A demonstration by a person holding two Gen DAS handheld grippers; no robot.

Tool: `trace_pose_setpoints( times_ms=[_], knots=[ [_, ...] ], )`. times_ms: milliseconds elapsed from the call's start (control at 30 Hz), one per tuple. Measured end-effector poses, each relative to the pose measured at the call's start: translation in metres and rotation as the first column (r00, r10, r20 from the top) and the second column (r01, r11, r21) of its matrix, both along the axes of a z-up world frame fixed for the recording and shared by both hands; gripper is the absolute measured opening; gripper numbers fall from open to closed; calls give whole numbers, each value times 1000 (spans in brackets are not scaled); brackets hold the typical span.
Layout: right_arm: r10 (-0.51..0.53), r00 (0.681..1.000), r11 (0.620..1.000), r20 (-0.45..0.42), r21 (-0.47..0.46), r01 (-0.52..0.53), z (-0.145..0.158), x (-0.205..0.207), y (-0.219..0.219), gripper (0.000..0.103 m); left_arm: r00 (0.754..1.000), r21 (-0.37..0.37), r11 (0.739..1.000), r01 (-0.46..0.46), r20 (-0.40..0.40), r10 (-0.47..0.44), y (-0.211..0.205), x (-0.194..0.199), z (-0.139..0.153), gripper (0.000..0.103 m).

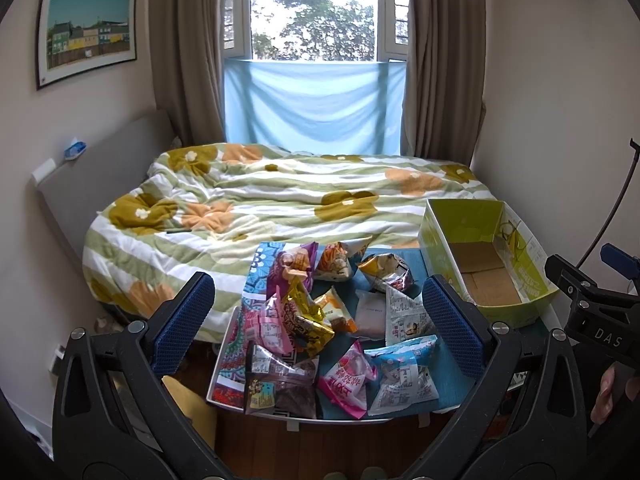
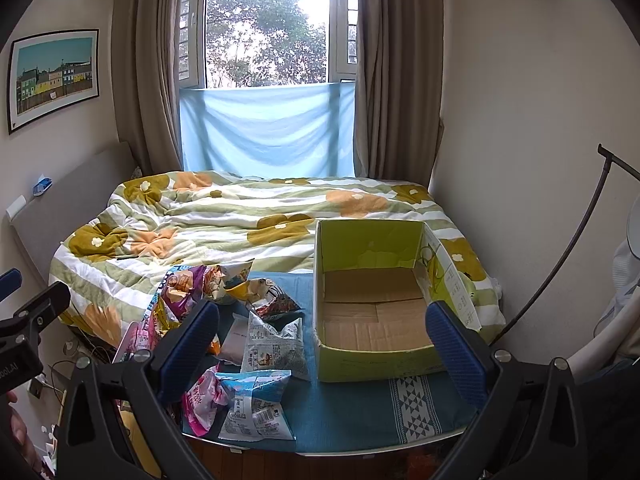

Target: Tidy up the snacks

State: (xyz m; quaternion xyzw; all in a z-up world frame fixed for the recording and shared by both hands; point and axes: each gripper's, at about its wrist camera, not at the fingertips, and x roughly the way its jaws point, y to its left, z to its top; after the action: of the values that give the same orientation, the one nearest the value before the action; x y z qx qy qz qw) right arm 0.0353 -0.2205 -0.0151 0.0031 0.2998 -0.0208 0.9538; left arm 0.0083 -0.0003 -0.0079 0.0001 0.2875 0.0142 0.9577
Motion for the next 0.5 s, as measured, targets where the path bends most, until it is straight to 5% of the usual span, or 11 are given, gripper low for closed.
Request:
trace_pose_setpoints(
  times_ms=[233,500],
  knots=[
    [30,999,999,-24,26,-29,-1,0,4,103,997,-24,1000,-6,-77,4,13,7,-9,102],
    [118,975,987,-187,132,-94,-57,8,6,103,965,-49,994,101,-239,-109,14,24,-85,102]
  ],
)
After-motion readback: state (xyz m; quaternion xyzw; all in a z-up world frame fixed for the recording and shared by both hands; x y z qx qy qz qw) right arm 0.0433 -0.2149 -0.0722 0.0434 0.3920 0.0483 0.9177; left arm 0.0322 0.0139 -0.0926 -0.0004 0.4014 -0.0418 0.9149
